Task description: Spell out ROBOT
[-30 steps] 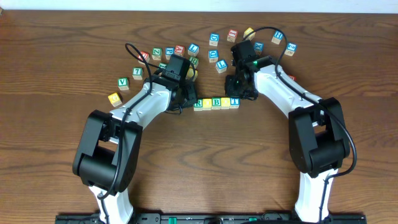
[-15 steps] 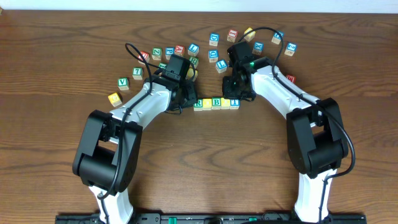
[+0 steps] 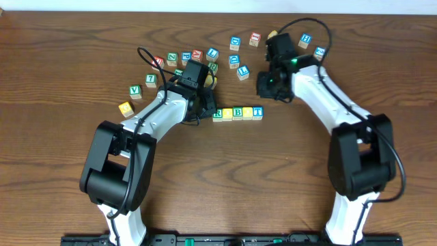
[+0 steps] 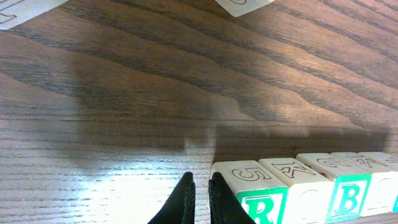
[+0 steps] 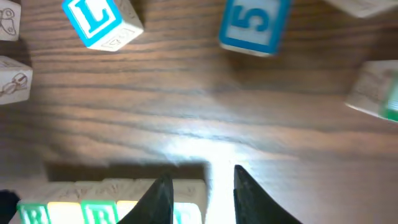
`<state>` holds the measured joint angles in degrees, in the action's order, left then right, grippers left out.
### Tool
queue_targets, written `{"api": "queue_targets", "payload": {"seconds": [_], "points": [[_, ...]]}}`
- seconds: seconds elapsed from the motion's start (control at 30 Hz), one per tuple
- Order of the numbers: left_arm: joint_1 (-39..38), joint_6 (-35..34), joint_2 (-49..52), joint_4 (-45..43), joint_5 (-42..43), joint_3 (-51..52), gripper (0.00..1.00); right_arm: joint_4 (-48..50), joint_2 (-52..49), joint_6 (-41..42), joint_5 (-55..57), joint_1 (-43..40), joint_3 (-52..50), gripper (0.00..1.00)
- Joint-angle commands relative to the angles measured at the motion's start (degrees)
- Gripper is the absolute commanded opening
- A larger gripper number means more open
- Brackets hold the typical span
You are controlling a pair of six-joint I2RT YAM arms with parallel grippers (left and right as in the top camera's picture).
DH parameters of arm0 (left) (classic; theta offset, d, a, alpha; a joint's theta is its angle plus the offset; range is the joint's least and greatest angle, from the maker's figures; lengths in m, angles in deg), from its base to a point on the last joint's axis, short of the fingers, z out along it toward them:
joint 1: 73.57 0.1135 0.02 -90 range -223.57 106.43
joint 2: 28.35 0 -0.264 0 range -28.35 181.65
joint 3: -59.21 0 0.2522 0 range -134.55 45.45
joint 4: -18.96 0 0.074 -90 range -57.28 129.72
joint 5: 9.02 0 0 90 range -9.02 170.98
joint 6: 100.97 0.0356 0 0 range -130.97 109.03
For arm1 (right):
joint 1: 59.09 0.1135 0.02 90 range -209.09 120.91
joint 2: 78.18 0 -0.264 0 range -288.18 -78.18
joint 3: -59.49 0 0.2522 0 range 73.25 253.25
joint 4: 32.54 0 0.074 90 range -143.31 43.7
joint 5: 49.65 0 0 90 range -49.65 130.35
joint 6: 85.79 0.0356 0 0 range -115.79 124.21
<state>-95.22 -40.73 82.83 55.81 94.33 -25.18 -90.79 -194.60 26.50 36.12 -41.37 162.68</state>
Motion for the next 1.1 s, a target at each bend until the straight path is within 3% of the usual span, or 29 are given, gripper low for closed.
{"api": "queue_targets", "payload": {"seconds": [0.0, 0.33, 1.07], "points": [[-0.1, 0.8, 0.5, 0.2, -0.7, 0.2, 0.1, -3.2, 2.2, -0.3, 0.5, -1.4, 1.4, 0.27], [-1.4, 3.2, 0.5, -0.8, -0.5, 0.2, 0.08, -9.5, 2.2, -2.5, -0.2, -3.8, -0.3, 0.27], [-1.9, 3.5, 0.5, -1.2, -0.5, 0.2, 0.08, -2.7, 2.2, -3.7, -4.3, -3.7, -9.4, 0.24]]}}
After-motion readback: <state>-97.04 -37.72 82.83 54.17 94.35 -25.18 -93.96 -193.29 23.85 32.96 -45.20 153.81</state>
